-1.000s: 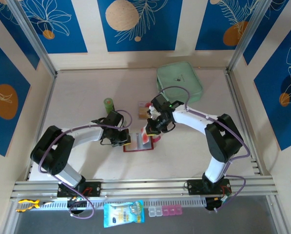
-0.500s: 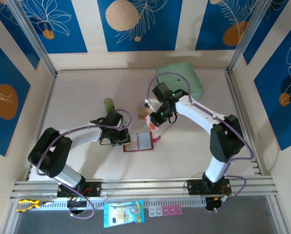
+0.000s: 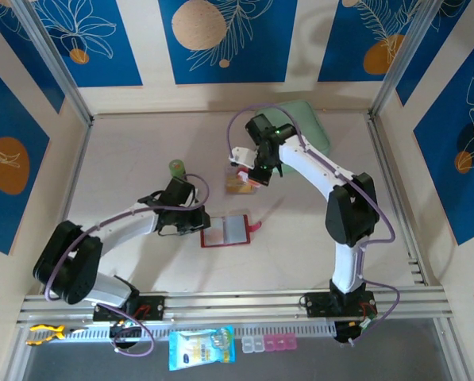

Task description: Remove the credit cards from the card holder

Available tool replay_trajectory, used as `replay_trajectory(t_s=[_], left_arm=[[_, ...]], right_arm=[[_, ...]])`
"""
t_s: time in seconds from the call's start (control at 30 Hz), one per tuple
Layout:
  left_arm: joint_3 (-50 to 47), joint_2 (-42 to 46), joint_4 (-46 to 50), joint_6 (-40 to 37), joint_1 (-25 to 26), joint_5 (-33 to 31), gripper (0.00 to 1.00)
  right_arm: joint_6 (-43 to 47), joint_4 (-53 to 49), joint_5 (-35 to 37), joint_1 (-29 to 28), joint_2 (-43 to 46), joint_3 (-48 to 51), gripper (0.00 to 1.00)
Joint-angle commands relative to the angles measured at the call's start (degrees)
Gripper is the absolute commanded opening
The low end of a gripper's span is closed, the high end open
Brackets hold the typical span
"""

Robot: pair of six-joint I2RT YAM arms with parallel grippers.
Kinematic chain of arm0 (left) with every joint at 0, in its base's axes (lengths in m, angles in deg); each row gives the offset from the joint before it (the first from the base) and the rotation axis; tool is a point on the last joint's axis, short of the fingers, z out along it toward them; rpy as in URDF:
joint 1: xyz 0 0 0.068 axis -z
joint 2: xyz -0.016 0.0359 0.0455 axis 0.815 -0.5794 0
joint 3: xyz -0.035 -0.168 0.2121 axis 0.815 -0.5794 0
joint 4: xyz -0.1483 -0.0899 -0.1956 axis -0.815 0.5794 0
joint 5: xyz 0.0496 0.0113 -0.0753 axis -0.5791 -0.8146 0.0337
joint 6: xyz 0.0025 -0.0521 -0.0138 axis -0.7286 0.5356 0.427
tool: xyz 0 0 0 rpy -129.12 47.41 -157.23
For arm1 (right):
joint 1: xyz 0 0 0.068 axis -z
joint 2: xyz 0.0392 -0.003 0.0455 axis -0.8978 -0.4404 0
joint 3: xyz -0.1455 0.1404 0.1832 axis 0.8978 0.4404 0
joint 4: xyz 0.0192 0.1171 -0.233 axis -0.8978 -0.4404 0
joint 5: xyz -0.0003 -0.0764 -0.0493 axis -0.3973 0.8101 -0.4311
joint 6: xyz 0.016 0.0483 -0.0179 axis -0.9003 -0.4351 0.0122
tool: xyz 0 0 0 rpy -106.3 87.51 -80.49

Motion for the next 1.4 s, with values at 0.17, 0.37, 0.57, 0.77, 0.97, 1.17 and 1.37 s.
replay_trajectory(t_s=[0.17, 0.37, 0.57, 0.77, 0.97, 1.17, 1.37], left_arm=[[-2.2, 2.8, 2.6, -0.4, -1.6, -1.4, 0.11], [-2.5, 3.2, 3.0, -0.3, -2.2, -1.6, 0.11], [-2.9, 3.4, 3.1, -0.3, -2.9, -1.7, 0.11], [-3.4, 3.2, 3.0, -0.2, -3.3, -1.6, 0.11], [-2.9, 2.2, 2.8, -0.4, -3.4, -1.2, 0.11], [-2.5, 1.7, 2.3, -0.5, -3.4, -0.7, 0.11], [-2.3, 0.9, 1.3, -0.5, -3.4, 0.6, 0.11]], right_arm=[[7.4, -5.3, -4.4, 1.1, -7.7, -13.4, 0.0], [8.5, -5.6, -4.4, 1.5, -11.7, -18.5, 0.0], [9.6, -5.2, -4.6, 1.9, -14.3, -20.0, 0.0], [9.9, -4.9, -4.1, 2.5, -16.0, -19.9, 0.03], [9.6, -4.1, -2.6, 2.7, -16.0, -20.0, 0.18], [8.2, -3.3, -2.2, 2.9, -13.6, -19.2, 0.22], [0.3, -1.7, -5.1, 2.7, -9.8, -17.3, 0.22]])
